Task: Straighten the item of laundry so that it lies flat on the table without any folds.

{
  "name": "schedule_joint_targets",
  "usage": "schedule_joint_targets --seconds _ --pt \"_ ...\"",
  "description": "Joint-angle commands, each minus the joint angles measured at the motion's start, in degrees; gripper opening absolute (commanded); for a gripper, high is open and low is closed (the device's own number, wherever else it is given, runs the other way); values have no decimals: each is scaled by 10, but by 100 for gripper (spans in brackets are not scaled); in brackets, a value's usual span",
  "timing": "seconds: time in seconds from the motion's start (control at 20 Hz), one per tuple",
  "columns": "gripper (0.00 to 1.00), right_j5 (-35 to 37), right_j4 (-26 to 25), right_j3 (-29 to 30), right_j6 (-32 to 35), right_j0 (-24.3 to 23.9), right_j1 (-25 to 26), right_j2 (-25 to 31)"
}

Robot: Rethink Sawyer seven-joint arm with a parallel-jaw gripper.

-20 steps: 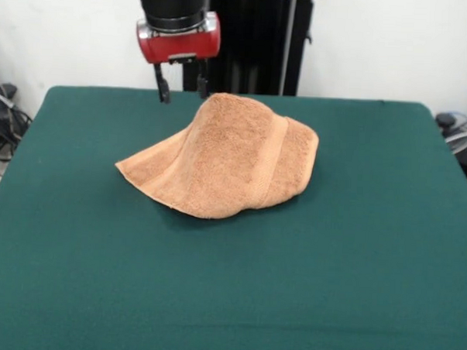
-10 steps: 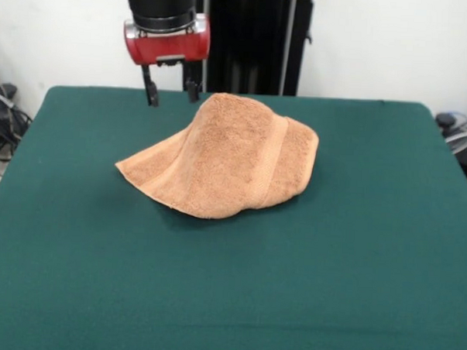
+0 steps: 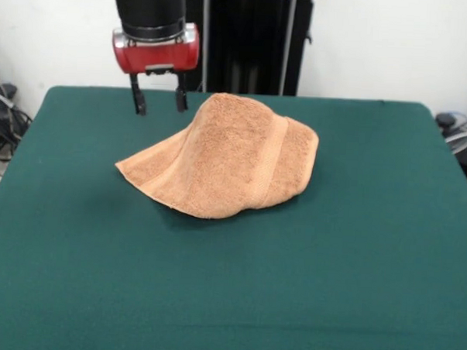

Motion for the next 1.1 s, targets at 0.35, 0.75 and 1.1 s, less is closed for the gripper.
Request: schedule_joint_targets --seconds 0.35,0.75,1.1 --pt "100 8 -73 -58 -62 -36 78 31" --pt "100 26 -76 -73 -53 -38 65 34" --pt "100 24 -70 -73 -25 -27 36 20"
